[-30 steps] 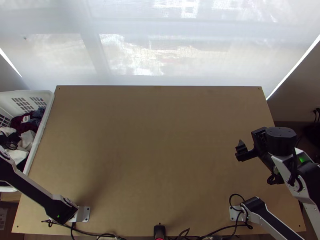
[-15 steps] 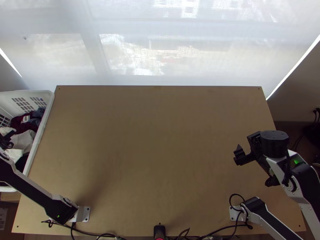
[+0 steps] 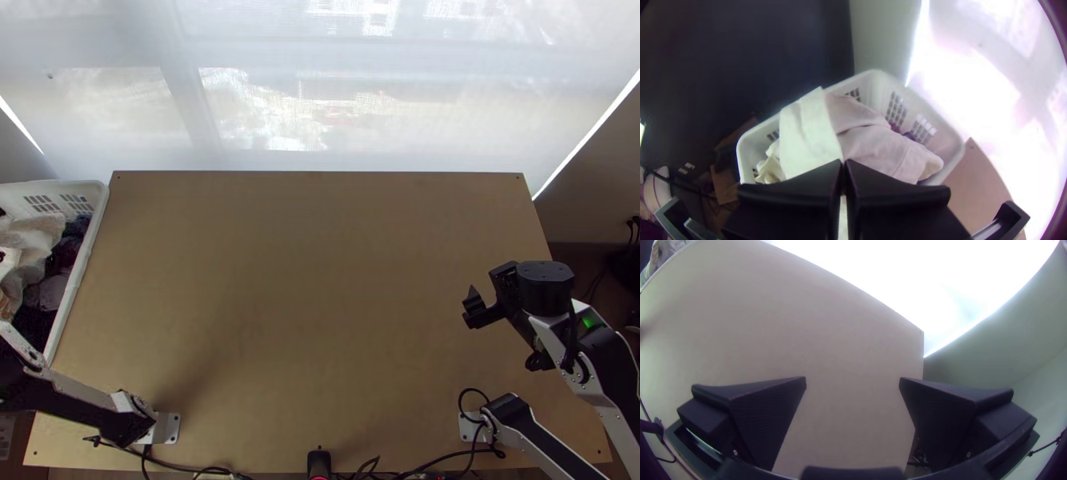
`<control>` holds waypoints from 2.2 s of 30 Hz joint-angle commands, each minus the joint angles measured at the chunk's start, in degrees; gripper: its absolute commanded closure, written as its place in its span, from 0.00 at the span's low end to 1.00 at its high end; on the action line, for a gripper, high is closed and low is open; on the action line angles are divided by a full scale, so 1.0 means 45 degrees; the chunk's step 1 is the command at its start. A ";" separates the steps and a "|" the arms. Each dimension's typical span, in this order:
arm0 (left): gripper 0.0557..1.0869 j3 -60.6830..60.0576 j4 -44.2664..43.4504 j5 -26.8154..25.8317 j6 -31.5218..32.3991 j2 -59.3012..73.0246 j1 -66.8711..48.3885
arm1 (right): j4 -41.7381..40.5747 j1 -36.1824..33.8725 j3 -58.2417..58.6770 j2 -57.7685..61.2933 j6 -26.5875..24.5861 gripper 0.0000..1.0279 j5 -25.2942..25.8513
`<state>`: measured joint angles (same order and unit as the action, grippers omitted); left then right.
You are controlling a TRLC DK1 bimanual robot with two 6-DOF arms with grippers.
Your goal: Fold the t-shirt
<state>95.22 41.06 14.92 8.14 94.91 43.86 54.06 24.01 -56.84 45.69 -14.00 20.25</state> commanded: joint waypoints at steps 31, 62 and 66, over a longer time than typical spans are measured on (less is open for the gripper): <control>0.96 0.0149 0.1911 -0.0210 -0.0657 -0.3885 -2.1289 | 0.0369 0.0075 -0.0025 -0.0759 -0.0170 0.05 0.0031; 0.06 0.2473 0.2751 -0.0053 -0.1770 0.0099 -2.4297 | -0.0217 -0.0804 0.0268 -0.0544 -0.0366 0.05 0.0051; 0.06 0.2395 0.3200 -0.0092 -0.1770 -0.0721 -2.2617 | -0.0491 -0.0316 0.0111 -0.0095 -0.0366 0.05 0.0031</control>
<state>105.84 53.28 13.76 0.99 96.03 -66.78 53.54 19.97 -55.66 42.98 -15.70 20.38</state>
